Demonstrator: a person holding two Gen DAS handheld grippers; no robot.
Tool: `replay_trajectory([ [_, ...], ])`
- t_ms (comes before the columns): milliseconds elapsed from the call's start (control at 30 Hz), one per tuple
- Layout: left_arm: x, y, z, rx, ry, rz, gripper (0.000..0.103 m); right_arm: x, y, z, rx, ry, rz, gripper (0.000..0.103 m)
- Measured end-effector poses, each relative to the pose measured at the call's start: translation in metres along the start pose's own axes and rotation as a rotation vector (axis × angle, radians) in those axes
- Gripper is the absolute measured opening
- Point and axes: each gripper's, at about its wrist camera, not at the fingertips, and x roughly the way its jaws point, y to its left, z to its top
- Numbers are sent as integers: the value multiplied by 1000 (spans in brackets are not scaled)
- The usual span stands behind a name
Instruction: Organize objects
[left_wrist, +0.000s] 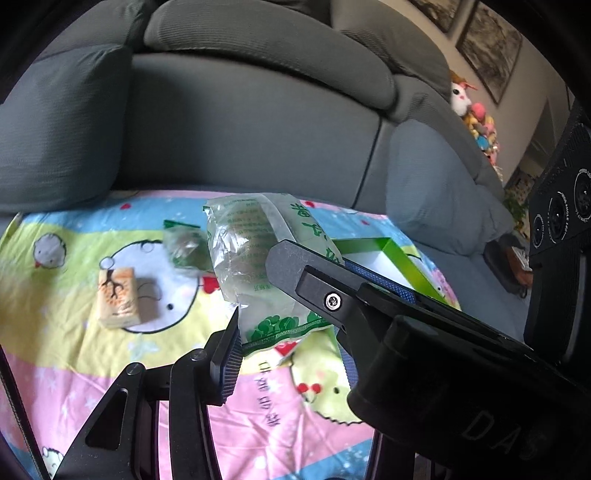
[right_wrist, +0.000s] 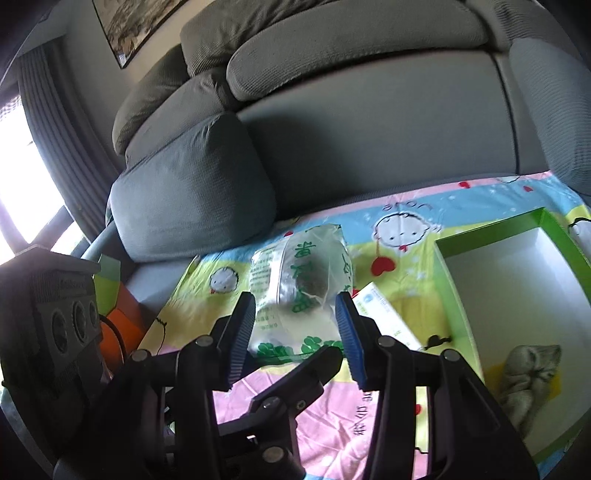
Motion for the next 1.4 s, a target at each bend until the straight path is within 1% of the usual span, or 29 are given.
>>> replay_trajectory([
  [133,4,-18,4,34,-2,1,48,-12,-13,3,34,-27,-6,45],
  [400,17,-57,8,108,13,-32,48,-39,-43,5,98,-71,-40,45],
  [667,35,-97,9,173,39,-86,48,-63,-74,3,157,-113,-88,45],
  [900,56,-122,6,205,84,-117,48,-74,-102,1,223,-128,-131,45],
  [1167,77,-147,-2,236,143,-180,48,-89,-134,-8,288,-146,-181,46],
  [1267,85,-157,-4,249,162,-185,48,-91,-146,-11,325,-146,-188,46],
  [1400,98,-167,-8,263,196,-210,48,-93,-160,-16,362,-139,-219,46],
])
